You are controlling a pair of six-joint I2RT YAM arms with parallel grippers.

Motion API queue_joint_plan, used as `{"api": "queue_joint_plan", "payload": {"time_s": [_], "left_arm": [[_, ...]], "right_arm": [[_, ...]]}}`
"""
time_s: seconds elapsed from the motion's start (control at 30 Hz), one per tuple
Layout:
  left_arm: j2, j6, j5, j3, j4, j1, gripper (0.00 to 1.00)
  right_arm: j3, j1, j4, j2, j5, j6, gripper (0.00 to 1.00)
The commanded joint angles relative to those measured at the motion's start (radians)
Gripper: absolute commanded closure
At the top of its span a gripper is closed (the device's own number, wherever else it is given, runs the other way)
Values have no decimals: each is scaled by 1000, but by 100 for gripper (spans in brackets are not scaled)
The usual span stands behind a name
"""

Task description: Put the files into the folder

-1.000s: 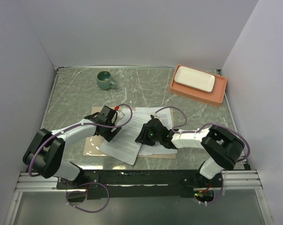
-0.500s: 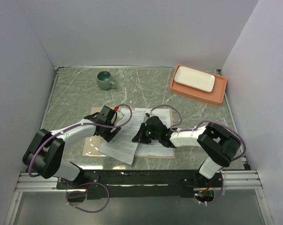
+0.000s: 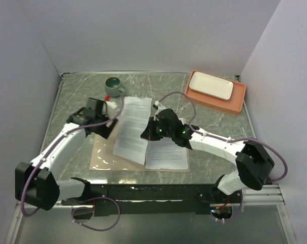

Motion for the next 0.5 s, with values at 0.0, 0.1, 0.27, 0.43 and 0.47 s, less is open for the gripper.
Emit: {"api": "queue_joint_plan", "payload": {"time_s": [0.0,0.1,0.27,0.43,0.47], "left_arm": [[-61,100,88,65,-81,184,4],[-64,177,135,38,-78,316,4],[-33,263,235,-17,-45,500,4],[-53,266,277,-89,31,545,4],[-56,266,281,-102,45,545,4]], "right_arm": [[92,-40,-69,-26,-14,-173,100],[138,-82,-31,21,-144,-258,100],[186,-110,-17,61,-203,-423,100],[195,-110,-18,61,-207,-534,100],[201,-110,-26,69,-215,-543,100]]}}
